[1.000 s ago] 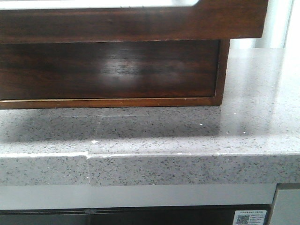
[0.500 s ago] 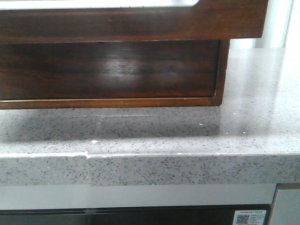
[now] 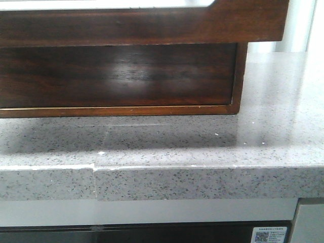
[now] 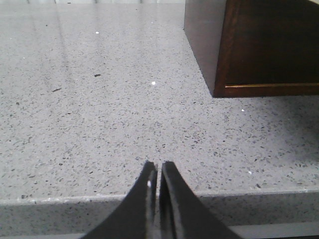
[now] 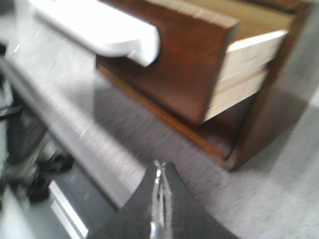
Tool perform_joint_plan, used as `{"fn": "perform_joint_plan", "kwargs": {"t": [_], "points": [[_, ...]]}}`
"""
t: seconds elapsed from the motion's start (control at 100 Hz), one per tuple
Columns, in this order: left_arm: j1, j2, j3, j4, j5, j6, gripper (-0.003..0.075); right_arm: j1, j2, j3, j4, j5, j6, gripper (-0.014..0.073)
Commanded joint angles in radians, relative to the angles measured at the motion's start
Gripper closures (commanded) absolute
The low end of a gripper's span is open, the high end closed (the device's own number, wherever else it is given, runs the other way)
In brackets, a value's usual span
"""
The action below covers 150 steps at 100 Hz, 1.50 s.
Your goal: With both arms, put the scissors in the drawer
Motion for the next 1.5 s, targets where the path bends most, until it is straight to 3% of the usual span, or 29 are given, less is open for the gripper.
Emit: {"fn": "perform_joint_plan", "kwargs": {"t": [0.0, 0.22, 0.39, 0.57, 0.77, 0.97, 1.29, 1.49], "points": [[0.000, -0.031, 0.022, -0.003, -0.073, -0.007, 0.0742, -0.069, 0.005, -0.019, -0.034, -0.163, 0.062, 0.0656], [0.000, -0.031, 0.022, -0.003, -0.073, -0.007, 0.0742, -0.300, 0.005, 0.089, -0.108, -0.520, 0.189, 0.0656], [0.000, -0.031, 0.022, -0.003, -0.073, -0.007, 0.0742, -0.438, -0.005, 0.150, -0.078, -0.554, 0.221, 0.0656], [0.000, -0.031, 0.022, -0.003, -0.073, -0.007, 0.0742, -0.547, -0.051, 0.211, -0.027, -0.484, 0.227, 0.0656], [0.000, -0.031, 0.022, -0.003, -0.073, -0.007, 0.0742, -0.675, -0.137, 0.307, -0.044, -0.361, 0.335, 0.0656], [0.000, -0.031, 0.022, -0.003, -0.073, -0.007, 0.0742, -0.746, -0.182, 0.310, -0.062, -0.110, 0.337, 0.0656], [0.000, -0.031, 0.022, -0.003, -0.073, -0.007, 0.0742, -0.766, -0.276, 0.310, -0.096, 0.114, 0.331, 0.0656], [0.000, -0.031, 0.022, -0.003, -0.073, -0.007, 0.0742, -0.766, -0.276, 0.310, -0.099, 0.114, 0.323, 0.0656]]}}
